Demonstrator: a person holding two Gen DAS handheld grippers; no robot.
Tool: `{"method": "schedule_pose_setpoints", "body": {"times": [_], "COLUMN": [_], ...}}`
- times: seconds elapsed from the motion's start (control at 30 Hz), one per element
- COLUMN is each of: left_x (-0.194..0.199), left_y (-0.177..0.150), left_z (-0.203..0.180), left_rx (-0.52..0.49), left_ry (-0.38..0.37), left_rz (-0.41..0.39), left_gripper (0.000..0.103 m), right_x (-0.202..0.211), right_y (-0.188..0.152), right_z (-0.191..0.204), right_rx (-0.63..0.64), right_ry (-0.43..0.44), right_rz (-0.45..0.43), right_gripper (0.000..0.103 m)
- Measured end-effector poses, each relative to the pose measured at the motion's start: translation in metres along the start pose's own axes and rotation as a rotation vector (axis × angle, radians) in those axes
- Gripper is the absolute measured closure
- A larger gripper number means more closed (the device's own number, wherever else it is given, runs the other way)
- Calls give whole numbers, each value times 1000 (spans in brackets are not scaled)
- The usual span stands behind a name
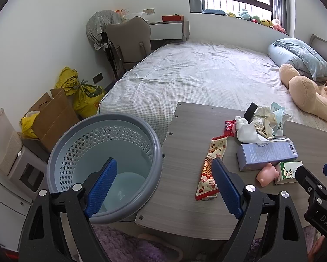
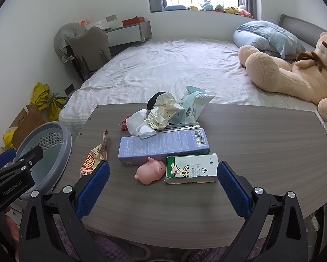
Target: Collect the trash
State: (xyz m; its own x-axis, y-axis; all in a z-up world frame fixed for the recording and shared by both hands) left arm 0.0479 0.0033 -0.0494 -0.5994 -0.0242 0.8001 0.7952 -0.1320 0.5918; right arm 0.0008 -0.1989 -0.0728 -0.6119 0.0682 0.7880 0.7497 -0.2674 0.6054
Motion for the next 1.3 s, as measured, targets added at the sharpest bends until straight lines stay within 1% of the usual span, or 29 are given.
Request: {"method": "schedule_pose_setpoints", "body": {"times": [1.3], "left_x": [2], "left_y": [-1], "left_z": [-2], "left_rx": [-2], "left_ry": [-2], "left_rz": [-7], "left_gripper": [19], "right_x": [1], "right_y": [1], "right_z": [1], "right_rx": [-1], "right_ry": [-2], "right_rz": [-6], "right_gripper": [6]}}
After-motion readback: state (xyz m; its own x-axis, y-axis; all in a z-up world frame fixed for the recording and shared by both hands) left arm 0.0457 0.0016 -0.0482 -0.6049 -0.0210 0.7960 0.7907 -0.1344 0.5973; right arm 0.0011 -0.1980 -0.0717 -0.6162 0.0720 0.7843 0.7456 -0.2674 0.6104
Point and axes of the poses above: each gripper's, at about its wrist camera, not at the fingertips, and x roughly against the way its jaws point, z to its left, y to its top, the point moved 8 cm from there along -x, roughly the way its jaws point, and after that the axes turned 7 degrees about z, right-handed, at the moved point
